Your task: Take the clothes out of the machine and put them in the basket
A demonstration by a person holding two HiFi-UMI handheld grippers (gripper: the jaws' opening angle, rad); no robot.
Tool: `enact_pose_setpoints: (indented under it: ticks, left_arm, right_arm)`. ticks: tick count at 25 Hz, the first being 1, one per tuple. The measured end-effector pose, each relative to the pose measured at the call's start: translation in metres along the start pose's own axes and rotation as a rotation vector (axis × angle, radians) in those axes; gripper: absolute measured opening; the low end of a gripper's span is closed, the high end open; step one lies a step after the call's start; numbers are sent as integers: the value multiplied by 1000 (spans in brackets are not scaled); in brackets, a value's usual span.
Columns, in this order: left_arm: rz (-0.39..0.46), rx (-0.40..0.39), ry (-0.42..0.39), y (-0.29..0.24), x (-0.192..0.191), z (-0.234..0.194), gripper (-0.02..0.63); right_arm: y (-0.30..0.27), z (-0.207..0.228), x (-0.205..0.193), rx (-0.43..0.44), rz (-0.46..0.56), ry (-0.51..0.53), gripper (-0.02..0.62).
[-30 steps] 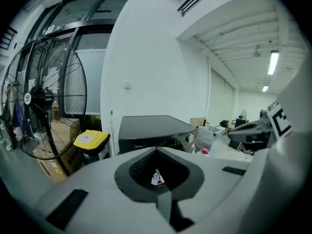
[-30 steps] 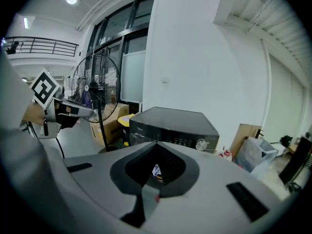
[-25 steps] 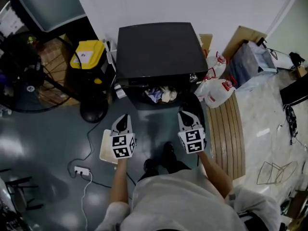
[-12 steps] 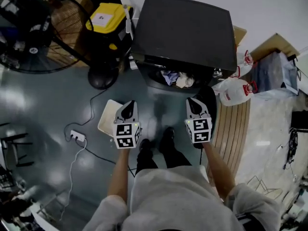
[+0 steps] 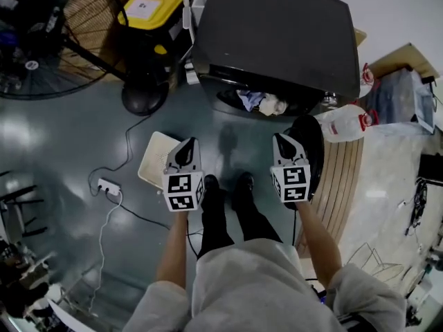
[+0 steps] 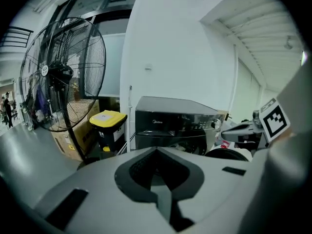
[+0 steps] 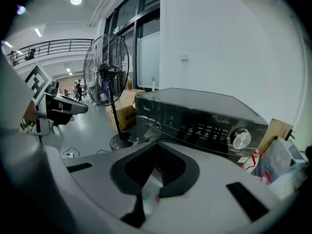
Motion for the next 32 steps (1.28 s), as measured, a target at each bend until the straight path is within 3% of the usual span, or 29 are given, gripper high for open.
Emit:
enact_pose_setpoints:
  ticks: [12,20,32]
  left_arm:
    - [-59,-102,10,-53,-83,-25,17]
    - [-90,-94,29,-81,-140,-38,17]
    - [-116,-124,12,-127,-215,-40,17]
  right_arm:
    - [-41,-19,-79,-91,-64,-30,23]
    - [-69,-25,-145,-86,-121,-45,23]
    - [-120,-26,-212,-68,-112,-40,23]
Point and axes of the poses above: the fingertips, and each gripper's own axes: y backward along the fingers, z to its right, x out of its top, the point moved 1 cm from there along y, backward along the fingers, and after that the axes turned 10 degrees about z, right-handed, at the moved point
